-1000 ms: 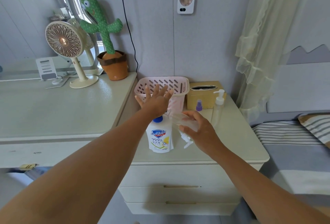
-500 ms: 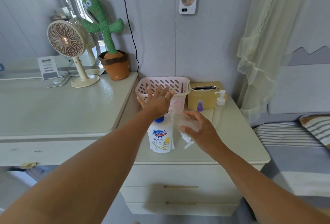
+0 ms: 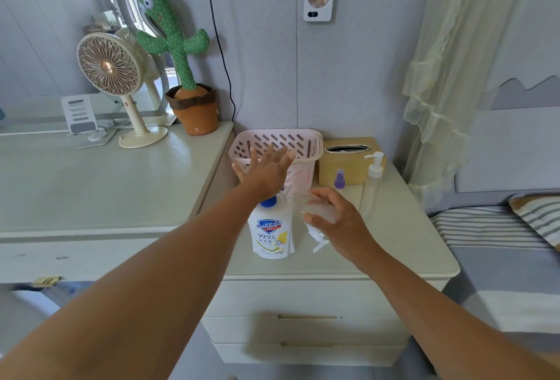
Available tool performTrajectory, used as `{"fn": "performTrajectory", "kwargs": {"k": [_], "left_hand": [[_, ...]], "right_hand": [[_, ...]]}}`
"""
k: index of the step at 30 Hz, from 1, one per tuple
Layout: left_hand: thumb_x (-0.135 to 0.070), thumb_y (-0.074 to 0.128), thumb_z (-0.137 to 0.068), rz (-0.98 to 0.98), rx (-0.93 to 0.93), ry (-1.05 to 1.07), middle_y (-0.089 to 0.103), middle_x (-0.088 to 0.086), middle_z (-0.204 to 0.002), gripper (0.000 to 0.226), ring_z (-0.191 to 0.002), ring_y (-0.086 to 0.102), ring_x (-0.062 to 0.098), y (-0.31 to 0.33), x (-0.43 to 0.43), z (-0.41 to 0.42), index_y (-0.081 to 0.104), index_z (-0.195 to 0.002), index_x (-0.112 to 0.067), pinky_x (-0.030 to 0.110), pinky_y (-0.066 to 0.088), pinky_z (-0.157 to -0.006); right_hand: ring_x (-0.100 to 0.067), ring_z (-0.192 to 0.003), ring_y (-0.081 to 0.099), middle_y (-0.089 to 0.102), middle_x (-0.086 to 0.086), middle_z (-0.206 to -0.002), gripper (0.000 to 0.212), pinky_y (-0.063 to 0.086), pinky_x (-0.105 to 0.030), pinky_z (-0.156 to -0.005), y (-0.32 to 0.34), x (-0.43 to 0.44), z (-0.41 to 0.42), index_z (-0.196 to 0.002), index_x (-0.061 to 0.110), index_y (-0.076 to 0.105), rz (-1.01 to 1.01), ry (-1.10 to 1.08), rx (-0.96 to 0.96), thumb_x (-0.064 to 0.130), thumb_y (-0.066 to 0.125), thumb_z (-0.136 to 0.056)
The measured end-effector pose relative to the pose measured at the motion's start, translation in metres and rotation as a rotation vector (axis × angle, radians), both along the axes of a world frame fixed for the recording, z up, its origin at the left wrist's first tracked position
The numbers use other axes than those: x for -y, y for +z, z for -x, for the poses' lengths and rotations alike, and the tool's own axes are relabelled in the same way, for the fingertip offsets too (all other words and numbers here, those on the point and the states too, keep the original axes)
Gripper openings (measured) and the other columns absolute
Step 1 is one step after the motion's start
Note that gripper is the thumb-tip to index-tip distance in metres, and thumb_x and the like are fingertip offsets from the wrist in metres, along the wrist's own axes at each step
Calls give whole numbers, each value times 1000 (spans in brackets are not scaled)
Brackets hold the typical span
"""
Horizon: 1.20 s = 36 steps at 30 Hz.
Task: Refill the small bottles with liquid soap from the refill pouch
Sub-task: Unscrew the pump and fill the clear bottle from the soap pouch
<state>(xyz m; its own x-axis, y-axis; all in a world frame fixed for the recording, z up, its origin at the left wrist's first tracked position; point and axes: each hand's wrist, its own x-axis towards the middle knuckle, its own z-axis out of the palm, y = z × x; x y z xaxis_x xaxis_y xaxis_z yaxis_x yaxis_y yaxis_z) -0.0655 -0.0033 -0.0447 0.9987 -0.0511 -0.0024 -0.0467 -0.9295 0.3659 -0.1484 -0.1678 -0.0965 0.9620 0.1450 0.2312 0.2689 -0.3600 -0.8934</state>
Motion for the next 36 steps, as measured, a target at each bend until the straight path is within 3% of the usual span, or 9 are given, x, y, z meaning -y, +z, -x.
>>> {"fn": "performTrajectory", "kwargs": {"k": [6,10,17,24,30,36], "left_hand": [[-43,14,-104,-82,14,-26,-7,-3,-160,48,-145,-19,28,14,-1,1,10,-151,-36,67,-18,-106],[-52,11,-101,-68,33,-1,-6,-3,-161,52,-145,-19,29,9,-2,-3,11,-151,-39,68,-17,-104],[-55,7,-99,-121,11,33,-7,-4,-161,53,-145,-21,28,3,1,2,9,-150,-42,67,-18,-104],[-58,9,-98,-109,31,35,-8,-3,-160,54,-144,-21,29,12,-1,-3,11,-150,-42,69,-16,-105],[-58,6,-98,-36,15,28,-3,-4,-161,56,-145,-19,28,-2,-1,-2,14,-150,-41,67,-17,-107],[-54,9,-100,-86,19,27,-6,-3,-161,53,-145,-19,29,6,1,-3,11,-150,-40,68,-15,-106]], "right_hand": [[4,-104,50,56,22,-111,38,39,-9,-82,7,-2,1,-119,31,52,-10,-11,14,26,68,-85],[8,-103,50,56,23,-110,37,38,-6,-81,7,-3,0,-118,30,52,11,-17,30,28,68,-85],[-5,-107,52,58,12,-116,38,38,-9,-80,-4,-3,1,-120,26,52,-3,-12,8,26,68,-86],[7,-104,50,55,25,-109,39,39,-9,-83,4,-3,0,-121,29,51,-6,-20,18,29,68,-85],[2,-104,51,57,15,-114,39,38,-8,-81,-2,-3,-1,-120,26,52,1,-9,5,25,68,-86],[10,-102,48,54,22,-112,39,38,-5,-79,-1,-3,1,-121,30,50,-1,-15,13,28,68,-86]]}}
